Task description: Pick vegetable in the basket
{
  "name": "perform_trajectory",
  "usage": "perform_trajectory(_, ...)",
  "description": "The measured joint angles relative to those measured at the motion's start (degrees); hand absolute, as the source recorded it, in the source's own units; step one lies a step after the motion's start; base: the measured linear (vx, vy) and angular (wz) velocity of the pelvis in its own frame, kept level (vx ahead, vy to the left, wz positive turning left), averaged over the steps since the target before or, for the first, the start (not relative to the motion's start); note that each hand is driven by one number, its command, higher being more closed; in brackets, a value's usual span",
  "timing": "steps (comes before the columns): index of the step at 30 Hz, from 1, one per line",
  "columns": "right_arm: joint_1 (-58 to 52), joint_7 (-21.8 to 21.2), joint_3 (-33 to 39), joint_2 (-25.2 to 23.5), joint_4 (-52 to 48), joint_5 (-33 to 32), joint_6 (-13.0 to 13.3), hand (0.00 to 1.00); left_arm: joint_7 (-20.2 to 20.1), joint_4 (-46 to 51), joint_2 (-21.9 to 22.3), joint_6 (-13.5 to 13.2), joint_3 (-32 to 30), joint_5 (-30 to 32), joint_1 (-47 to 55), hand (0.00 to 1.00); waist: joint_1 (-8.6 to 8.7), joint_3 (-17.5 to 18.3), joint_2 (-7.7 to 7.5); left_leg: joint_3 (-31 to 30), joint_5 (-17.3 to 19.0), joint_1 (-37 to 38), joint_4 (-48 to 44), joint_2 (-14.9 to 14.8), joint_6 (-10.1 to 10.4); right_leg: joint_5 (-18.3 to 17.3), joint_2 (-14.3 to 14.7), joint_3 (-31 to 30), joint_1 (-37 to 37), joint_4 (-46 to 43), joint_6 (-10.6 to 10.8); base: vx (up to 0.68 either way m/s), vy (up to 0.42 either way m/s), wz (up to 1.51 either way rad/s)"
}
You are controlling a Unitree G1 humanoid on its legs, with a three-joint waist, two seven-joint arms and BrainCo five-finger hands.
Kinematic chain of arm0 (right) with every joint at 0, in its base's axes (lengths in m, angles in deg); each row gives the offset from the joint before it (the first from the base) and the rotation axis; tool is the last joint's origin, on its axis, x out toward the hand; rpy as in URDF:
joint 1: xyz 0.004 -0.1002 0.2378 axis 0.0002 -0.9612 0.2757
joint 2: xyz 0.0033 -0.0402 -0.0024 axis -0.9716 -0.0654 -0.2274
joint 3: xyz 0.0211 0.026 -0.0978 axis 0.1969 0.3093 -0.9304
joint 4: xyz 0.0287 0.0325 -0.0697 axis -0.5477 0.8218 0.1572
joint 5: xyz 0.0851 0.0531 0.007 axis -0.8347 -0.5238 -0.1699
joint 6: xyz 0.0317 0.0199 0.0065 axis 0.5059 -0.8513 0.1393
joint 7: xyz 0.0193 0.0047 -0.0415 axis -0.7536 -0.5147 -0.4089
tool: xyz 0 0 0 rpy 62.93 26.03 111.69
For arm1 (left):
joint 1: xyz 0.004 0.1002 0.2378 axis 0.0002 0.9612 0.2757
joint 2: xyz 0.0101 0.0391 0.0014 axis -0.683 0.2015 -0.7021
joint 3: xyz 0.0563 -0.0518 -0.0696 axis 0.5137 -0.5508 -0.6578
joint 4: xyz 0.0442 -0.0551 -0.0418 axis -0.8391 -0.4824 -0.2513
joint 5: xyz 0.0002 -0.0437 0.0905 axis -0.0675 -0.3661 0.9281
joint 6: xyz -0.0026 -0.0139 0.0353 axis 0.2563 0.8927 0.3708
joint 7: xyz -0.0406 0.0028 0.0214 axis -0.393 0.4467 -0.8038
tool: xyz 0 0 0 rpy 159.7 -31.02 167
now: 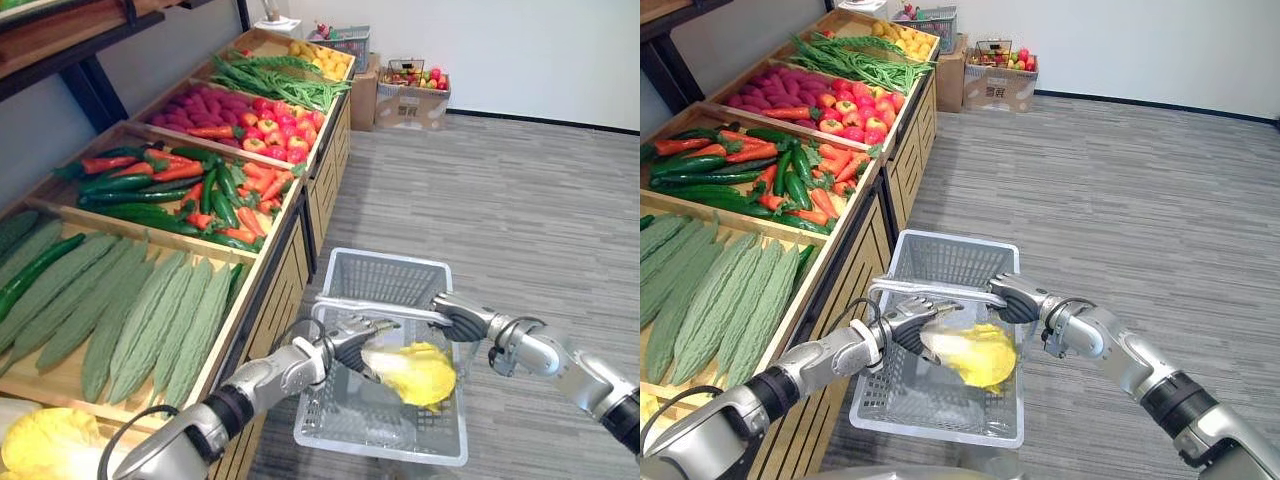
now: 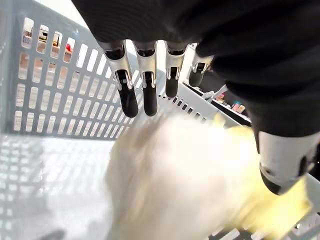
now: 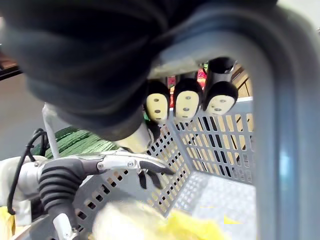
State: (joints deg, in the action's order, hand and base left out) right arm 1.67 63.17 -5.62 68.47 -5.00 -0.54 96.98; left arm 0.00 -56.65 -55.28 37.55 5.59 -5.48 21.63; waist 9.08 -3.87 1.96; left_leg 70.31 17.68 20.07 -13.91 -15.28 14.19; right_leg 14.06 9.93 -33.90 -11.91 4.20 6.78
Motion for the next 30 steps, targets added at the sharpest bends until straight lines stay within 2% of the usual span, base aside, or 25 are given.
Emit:
perform_trajectory(12, 0.2, -1.0, -0.1, 0.1, 0.4, 0.0, -0.1, 1.0, -1.2, 0.4, -0.1, -0.5, 0.5, -0.4, -2.4, 0.0, -0.14, -1.0, 0.09, -0.5, -0.3, -0.9, 0.4, -0.3, 0.0, 0.0, -0.2, 1.3, -0.5, -0.2, 0.0, 0.02, -0.034, 0.05)
perform_trajectory(16, -1.1, -1.0, 1.0, -0.7, 1.8, 0.2, -0.2, 1.0, -2.8, 7.1, -0.9, -0.7, 1.6, -1.0, -2.5, 0.0, -0.33, -1.4, 0.05, -2.3, -0.5, -1.0, 0.8, -0.4, -0.2, -0.2, -1.0, 3.2, 0.2, -0.2, -0.3, -0.01, -0.05, 0.24)
perform_trajectory(18, -2.3, -1.0, 4.0, -2.9, 4.0, 0.8, -0.8, 1.0, -3.6, 12.0, -1.2, -1.4, 3.4, -4.0, -2.5, 0.0, -0.81, -1.4, 0.05, -3.3, -0.6, -1.3, 0.8, -0.4, -0.3, -0.3, -1.5, 4.0, 0.4, -0.4, -0.3, -0.02, -0.042, 0.28)
perform_trajectory(19, -3.1, -1.0, 5.7, -3.6, 4.9, 0.9, -1.0, 1.0, -4.3, 13.5, -1.5, -0.8, 3.7, -5.5, -2.6, 0.0, -1.17, -1.4, 0.06, -3.7, -0.6, -1.7, 0.8, -0.3, -0.3, -0.3, -1.9, 4.4, 0.4, -0.4, -0.3, -0.04, -0.037, 0.26)
perform_trajectory(21, -4.0, -0.9, 9.3, -5.5, 7.3, 1.0, -2.5, 1.0, -5.4, 18.8, -2.6, -1.1, 5.6, -7.6, -2.6, 0.0, -1.44, -1.4, 0.05, -5.1, -0.7, -2.1, 0.8, -0.2, -0.5, -0.3, -2.7, 5.6, 0.6, -0.5, -0.3, -0.05, -0.047, 0.35)
perform_trajectory(23, -4.3, 0.1, 11.8, -7.4, 10.1, 1.4, -4.3, 1.0, -7.4, 25.4, -3.7, -3.0, 8.1, -11.1, -2.5, 0.0, -1.79, -1.4, 0.06, -6.6, -0.9, -2.4, 0.8, -0.1, -0.7, -0.3, -3.5, 6.9, 1.3, -0.4, -0.3, -0.06, -0.055, 0.37)
perform_trajectory(25, -4.5, 0.5, 14.4, -9.0, 12.3, 3.1, -5.0, 1.0, -8.4, 30.0, -3.8, -3.9, 9.6, -13.7, -2.4, 0.0, -2.07, -1.4, 0.0, -7.8, -1.0, -3.1, 0.7, 0.0, -0.9, -0.3, -4.3, 7.9, 1.3, -0.5, -0.3, -0.06, -0.054, 0.36)
perform_trajectory(28, -6.2, 2.0, 20.0, -11.9, 16.3, 5.7, -6.4, 1.0, -11.9, 36.5, -4.9, -4.4, 11.8, -21.8, -2.2, 0.0, -3.19, -1.4, 0.01, -10.2, -1.3, -4.3, 0.4, 0.0, -1.4, -0.3, -5.6, 10.2, 1.4, -0.5, -0.3, -0.07, -0.067, 0.39)
perform_trajectory(30, -7.2, 2.7, 23.6, -13.3, 19.4, 5.8, -7.9, 1.0, -15.2, 39.7, -7.5, -4.1, 12.1, -28.9, -1.9, 0.0, -3.67, -1.4, 0.07, -12.3, -1.4, -5.6, -0.3, -0.5, -1.5, -0.4, -6.6, 12.2, 1.5, -0.4, -0.4, -0.08, -0.083, 0.52)
